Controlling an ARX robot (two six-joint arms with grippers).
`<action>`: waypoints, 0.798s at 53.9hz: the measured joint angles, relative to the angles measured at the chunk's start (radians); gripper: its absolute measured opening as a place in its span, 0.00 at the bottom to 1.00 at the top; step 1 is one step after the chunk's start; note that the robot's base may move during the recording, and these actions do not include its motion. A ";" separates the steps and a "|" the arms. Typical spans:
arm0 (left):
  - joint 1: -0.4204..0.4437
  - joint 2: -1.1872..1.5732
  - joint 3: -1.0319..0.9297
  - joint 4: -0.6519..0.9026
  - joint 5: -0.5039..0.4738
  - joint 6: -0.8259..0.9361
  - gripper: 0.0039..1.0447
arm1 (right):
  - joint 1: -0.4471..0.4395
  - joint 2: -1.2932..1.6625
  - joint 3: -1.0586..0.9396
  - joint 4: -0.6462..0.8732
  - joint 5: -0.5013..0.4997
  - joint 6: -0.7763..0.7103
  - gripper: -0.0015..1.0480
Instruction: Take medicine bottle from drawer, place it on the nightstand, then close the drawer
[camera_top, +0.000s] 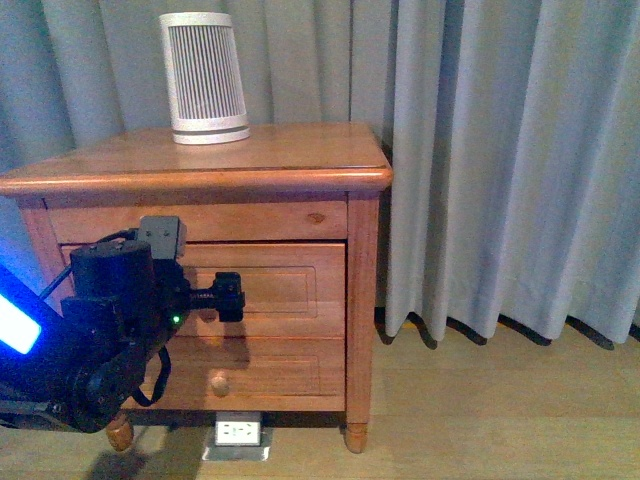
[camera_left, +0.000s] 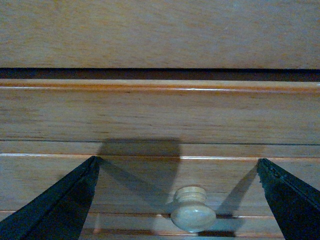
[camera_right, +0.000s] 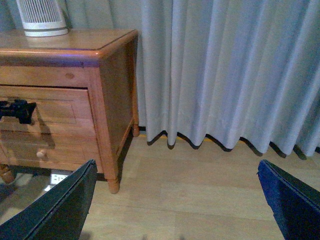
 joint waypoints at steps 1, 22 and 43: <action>0.000 0.000 0.000 0.000 0.000 0.000 0.94 | 0.000 0.000 0.000 0.000 0.000 0.000 0.93; -0.005 0.044 -0.014 0.018 -0.003 -0.015 0.94 | 0.000 0.000 0.000 0.000 0.000 0.000 0.93; 0.000 0.047 -0.017 0.016 -0.003 -0.021 0.94 | 0.000 0.000 0.000 0.000 0.000 0.000 0.93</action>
